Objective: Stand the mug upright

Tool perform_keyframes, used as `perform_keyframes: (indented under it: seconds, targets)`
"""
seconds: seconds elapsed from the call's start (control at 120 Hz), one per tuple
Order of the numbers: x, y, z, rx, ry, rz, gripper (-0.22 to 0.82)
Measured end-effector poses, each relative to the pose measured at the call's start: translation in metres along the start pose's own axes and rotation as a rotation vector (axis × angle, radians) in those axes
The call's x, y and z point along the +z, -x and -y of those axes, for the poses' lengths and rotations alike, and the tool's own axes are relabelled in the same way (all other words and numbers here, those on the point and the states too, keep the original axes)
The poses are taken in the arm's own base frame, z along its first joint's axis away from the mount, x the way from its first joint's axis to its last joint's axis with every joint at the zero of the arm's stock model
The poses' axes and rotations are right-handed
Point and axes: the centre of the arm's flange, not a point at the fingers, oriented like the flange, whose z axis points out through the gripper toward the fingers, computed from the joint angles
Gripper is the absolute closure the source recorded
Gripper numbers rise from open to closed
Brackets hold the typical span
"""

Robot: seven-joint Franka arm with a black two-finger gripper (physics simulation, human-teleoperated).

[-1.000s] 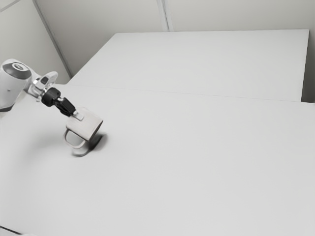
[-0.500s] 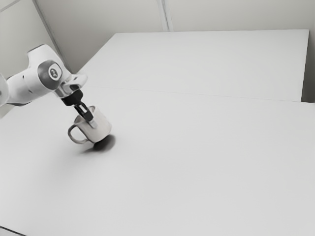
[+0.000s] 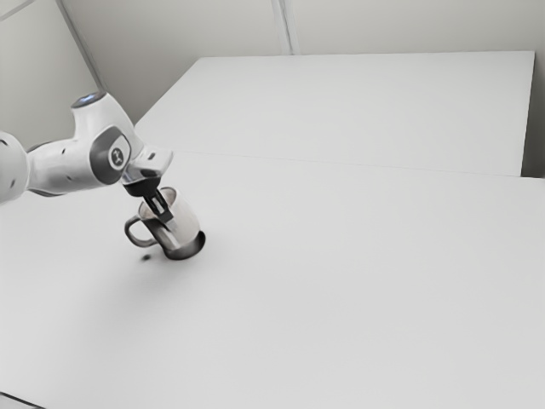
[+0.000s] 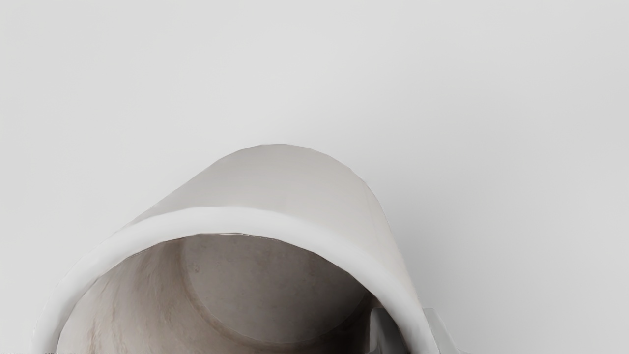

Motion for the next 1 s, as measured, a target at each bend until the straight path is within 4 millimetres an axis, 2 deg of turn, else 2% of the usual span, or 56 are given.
perform_keyframes:
  seconds: [0.117,0.208,0.325,0.475,0.608,0.717,0.817,0.892,1.0]
  targets:
    - [0.0,-0.002,-0.001,0.002,-0.005,-0.002,0.4]
    - [-0.001,-0.003,-0.001,0.0,-0.008,-0.006,0.26]
    - [-0.002,-0.003,0.0,-0.005,-0.01,-0.009,0.15]
    - [-0.015,-0.003,-0.003,-0.071,-0.017,-0.01,0.07]
    - [-0.061,-0.015,-0.001,-0.152,-0.03,-0.012,0.04]
    - [-0.112,-0.037,-0.002,-0.199,-0.066,-0.007,0.02]
    - [-0.163,-0.062,-0.013,-0.222,-0.111,-0.014,0.01]
    - [-0.184,-0.079,-0.029,-0.232,-0.123,-0.007,0.01]
    - [-0.203,-0.097,-0.053,-0.244,-0.121,0.007,0.01]
